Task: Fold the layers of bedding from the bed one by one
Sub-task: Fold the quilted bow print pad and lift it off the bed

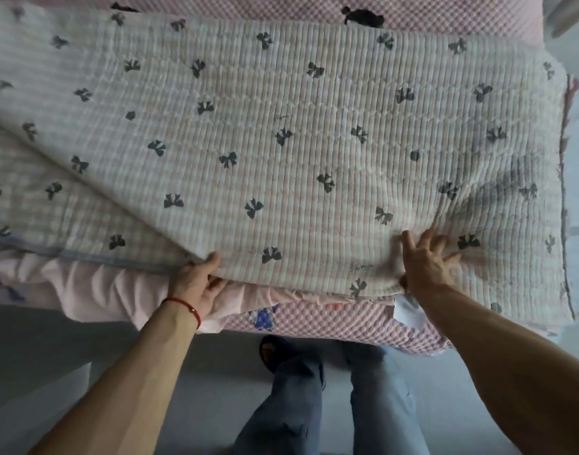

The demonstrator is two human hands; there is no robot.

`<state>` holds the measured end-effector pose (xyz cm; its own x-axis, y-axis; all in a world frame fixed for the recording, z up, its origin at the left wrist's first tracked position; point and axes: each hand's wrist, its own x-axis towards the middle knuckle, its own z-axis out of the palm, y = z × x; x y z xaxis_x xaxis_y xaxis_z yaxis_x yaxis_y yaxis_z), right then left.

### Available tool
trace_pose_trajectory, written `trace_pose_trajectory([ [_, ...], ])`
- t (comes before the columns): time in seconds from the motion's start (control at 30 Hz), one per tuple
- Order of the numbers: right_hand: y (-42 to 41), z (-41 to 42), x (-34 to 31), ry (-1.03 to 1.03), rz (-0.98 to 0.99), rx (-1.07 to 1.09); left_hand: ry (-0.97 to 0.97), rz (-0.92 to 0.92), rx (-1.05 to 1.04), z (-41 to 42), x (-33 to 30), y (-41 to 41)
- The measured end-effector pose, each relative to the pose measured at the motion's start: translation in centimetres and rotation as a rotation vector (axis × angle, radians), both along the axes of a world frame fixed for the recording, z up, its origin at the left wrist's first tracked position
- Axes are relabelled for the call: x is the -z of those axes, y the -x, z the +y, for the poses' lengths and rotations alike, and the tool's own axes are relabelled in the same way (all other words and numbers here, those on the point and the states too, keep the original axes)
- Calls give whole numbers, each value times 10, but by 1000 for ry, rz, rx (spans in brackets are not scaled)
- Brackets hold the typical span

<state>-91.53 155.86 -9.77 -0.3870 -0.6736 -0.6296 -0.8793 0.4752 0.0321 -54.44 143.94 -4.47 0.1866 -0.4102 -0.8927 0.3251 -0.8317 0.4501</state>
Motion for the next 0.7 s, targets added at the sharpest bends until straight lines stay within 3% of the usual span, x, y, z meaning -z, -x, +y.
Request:
trace_pose_trajectory([
  [0.13, 1, 1, 2, 3, -11, -13, -23, 125, 44, -31, -7, -7],
  [0.33, -4, -11, 5, -27, 68, -5, -25, 245, -159, -67, -4, -40],
  [0.5, -10, -28, 8, -110, 169, 8, -4, 293, -68, -103, 0, -66],
  [0.7, -26, -31, -8, -173, 281, 26, 154, 338, 31, -133, -3, -97],
])
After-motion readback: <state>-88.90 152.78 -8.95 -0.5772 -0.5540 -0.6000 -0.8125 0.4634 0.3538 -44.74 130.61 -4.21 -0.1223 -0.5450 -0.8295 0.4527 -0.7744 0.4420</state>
